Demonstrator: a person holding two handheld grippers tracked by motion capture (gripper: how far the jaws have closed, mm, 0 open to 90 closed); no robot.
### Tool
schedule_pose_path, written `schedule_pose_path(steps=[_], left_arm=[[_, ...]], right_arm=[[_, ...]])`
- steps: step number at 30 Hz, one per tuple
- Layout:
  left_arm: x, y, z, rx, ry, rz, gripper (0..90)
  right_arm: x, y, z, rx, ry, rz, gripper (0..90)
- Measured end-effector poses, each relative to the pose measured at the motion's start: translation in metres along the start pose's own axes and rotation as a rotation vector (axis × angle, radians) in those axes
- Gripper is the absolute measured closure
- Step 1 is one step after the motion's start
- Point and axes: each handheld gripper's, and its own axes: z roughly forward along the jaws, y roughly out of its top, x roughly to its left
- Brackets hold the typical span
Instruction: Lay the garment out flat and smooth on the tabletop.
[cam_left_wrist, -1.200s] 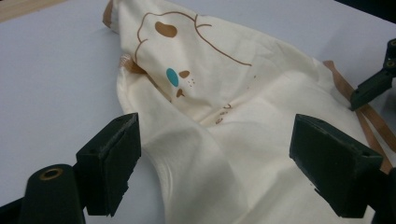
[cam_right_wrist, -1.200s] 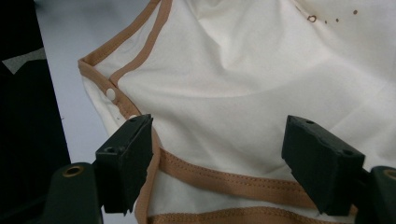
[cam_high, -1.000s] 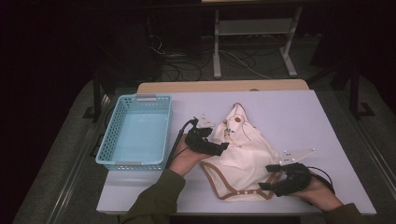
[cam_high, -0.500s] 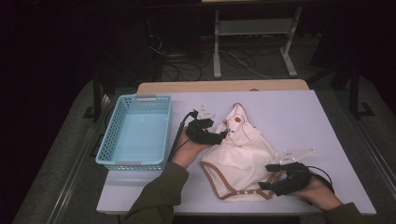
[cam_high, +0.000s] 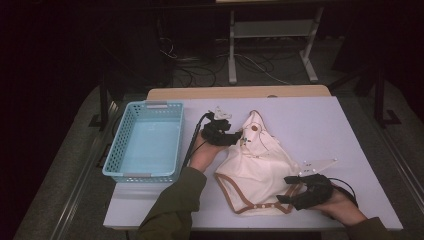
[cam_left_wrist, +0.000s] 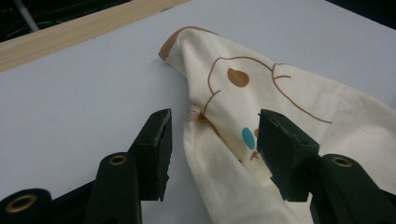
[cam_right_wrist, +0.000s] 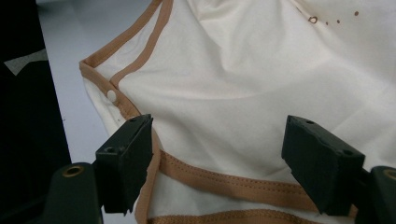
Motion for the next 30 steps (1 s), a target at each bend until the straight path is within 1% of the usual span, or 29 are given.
schedule_pose_path(steps=[2, 4, 5, 6, 8, 15, 16, 20, 23, 25, 28, 30], left_arm=[[0.001, 0.001, 0.005, 0.004, 0.003, -0.001, 47.5], [0.003, 0.001, 0.009, 0.018, 0.006, 0.006, 48.6], [0.004, 0.002, 0.012, 0.017, 0.006, 0.001, 49.2], [0.005, 0.002, 0.013, 0.029, 0.008, 0.011, 49.9], [0.006, 0.002, 0.016, 0.041, 0.014, 0.016, 50.9], [0.011, 0.001, 0.028, 0.065, 0.013, 0.01, 55.3], [0.011, 0.001, 0.029, 0.072, 0.012, 0.015, 55.9], [0.012, 0.0, 0.034, 0.082, 0.014, 0.012, 58.4], [0.012, 0.0, 0.037, 0.102, 0.02, 0.024, 59.7], [0.013, 0.0, 0.039, 0.107, 0.021, 0.02, 60.6], [0.014, -0.001, 0.043, 0.12, 0.02, 0.036, 62.1], [0.014, -0.001, 0.045, 0.125, 0.02, 0.034, 63.3]], right_arm=[[0.0, 0.0, 0.0, 0.001, -0.001, -0.001, 24.0], [-0.001, 0.0, 0.0, -0.001, -0.001, -0.001, 24.0], [-0.001, 0.0, 0.0, -0.001, 0.001, 0.0, 24.0], [0.0, 0.0, 0.0, -0.001, 0.001, -0.002, 24.0], [0.0, 0.0, 0.0, 0.0, 0.002, -0.004, 24.0], [0.0, 0.0, 0.0, 0.002, 0.001, -0.002, 24.0], [0.0, 0.0, 0.0, 0.002, 0.0, -0.002, 24.0], [0.0, 0.0, 0.0, 0.001, 0.003, 0.001, 24.0], [0.0, 0.0, 0.0, 0.002, 0.003, 0.0, 24.0], [0.0, 0.0, 0.0, 0.005, 0.003, -0.001, 24.0], [0.0, 0.0, 0.0, 0.005, 0.004, -0.002, 24.0], [0.0, 0.0, 0.0, 0.006, 0.005, -0.002, 24.0]])
